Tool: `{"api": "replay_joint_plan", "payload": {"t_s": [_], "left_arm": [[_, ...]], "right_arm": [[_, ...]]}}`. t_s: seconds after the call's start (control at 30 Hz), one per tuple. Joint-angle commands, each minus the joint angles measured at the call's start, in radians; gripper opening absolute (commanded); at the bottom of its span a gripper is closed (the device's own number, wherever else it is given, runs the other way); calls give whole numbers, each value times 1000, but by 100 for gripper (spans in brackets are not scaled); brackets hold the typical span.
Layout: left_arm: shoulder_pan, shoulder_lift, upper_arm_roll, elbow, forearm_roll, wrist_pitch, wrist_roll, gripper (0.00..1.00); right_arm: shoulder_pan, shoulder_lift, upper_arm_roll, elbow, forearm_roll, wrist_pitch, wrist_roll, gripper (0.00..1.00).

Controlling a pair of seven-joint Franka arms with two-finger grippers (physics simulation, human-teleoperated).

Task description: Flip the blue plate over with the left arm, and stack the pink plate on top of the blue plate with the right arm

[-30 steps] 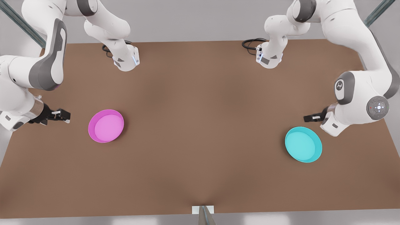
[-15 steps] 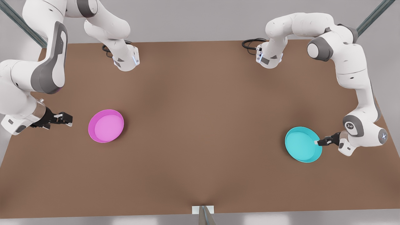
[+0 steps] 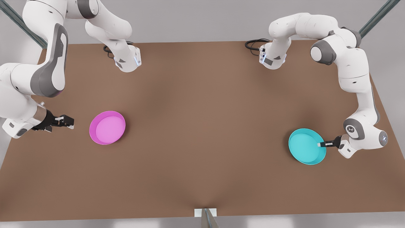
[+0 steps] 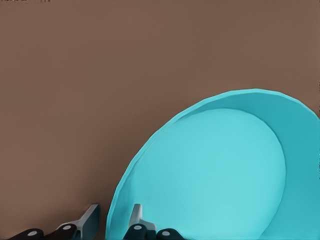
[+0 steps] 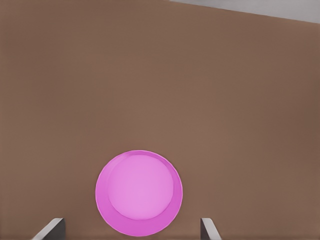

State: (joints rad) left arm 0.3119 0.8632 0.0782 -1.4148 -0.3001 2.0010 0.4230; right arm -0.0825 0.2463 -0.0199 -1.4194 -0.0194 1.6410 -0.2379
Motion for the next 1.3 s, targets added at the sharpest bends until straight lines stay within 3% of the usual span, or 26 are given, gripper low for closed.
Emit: {"api": "replay_joint_plan", "payload": {"t_s": [0.0,0.17,0.23,0.37,0.9,1.0,1.27], "left_arm": [[-2,-1,0,0,-14,1,146,45],[-2,8,0,0,-14,1,148,45],[-2,8,0,0,-14,1,146,31],[-5,5,0,0,-14,-1,109,21],[-65,-95,-11,13,-10,-2,-116,21],[-206,-211,0,28,31,-59,-245,21],[-600,-247,0,313,594,-272,-826,21]], "right_arm": [[3,2,0,1,1,-1,-8,100],[1,4,0,1,1,-1,-8,100],[0,4,0,1,2,-1,-8,100],[1,4,0,1,1,-1,-8,100],[17,36,5,2,-7,33,-11,100],[15,36,5,1,-5,29,-11,100],[7,37,5,1,-4,28,-11,100]]}}
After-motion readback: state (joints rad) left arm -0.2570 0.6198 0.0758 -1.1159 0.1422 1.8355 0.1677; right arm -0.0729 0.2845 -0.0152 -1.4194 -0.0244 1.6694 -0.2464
